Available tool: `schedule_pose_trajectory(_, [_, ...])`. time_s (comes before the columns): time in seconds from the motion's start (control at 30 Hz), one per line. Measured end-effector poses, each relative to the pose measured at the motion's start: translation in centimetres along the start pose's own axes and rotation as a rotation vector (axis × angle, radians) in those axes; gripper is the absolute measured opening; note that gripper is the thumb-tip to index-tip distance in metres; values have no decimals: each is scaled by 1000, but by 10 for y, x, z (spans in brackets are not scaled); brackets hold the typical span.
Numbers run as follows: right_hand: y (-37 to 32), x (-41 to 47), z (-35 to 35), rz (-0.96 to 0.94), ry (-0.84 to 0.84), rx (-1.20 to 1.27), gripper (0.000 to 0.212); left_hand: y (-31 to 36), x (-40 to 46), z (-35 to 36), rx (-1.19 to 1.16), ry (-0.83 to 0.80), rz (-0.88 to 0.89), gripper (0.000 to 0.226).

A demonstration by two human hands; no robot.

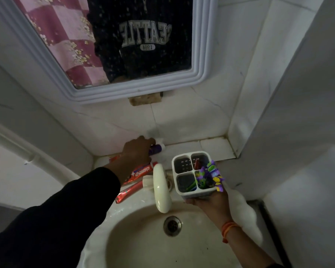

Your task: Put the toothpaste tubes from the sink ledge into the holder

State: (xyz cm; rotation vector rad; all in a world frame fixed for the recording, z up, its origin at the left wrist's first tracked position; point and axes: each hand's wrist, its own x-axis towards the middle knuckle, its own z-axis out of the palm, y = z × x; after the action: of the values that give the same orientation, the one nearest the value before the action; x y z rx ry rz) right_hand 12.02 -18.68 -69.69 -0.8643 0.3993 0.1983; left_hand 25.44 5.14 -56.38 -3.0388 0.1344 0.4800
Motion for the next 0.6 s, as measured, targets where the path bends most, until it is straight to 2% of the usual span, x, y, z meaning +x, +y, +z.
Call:
schedule_pose_trajectory(0.03, [0,-2,2,-18,24,-57,31,6,-3,-11,-45,10,9,64])
schedule_pose_trajectory(0.07, [3,-1,1,-19,22,-72,29,12,-6,-22,-91,24,19,58])
schedule_pose_trajectory(0.13, [2,-1,1,-64,77,-41,49,25,-14,-42,-175,54,45,51])
schedule_pose_trajectory(0.17, [3,-1,-1,-67,69,-99,49,30,-19,-50,-209,79,61,49])
schedule_pose_trajectory(0.23, [8,-5,-5,-105,41,-304,29,42,-29,-65,-256,170,110,44])
schedule_pose_trajectory(0.27, [8,-6,-7,-127,20,-437,31,46,-34,-72,-267,226,132,42])
schedule_pose_trajectory(0.4, [3,-4,-7,-301,55,-672,87,67,-51,-101,-296,373,226,37])
schedule_pose_trajectory(0.5, [4,-4,-7,-343,28,-652,96,87,-60,-110,-332,372,296,38])
schedule_pose_trajectory(0.6, [1,-7,-1,-357,34,-695,98,102,-62,-104,-345,294,331,37])
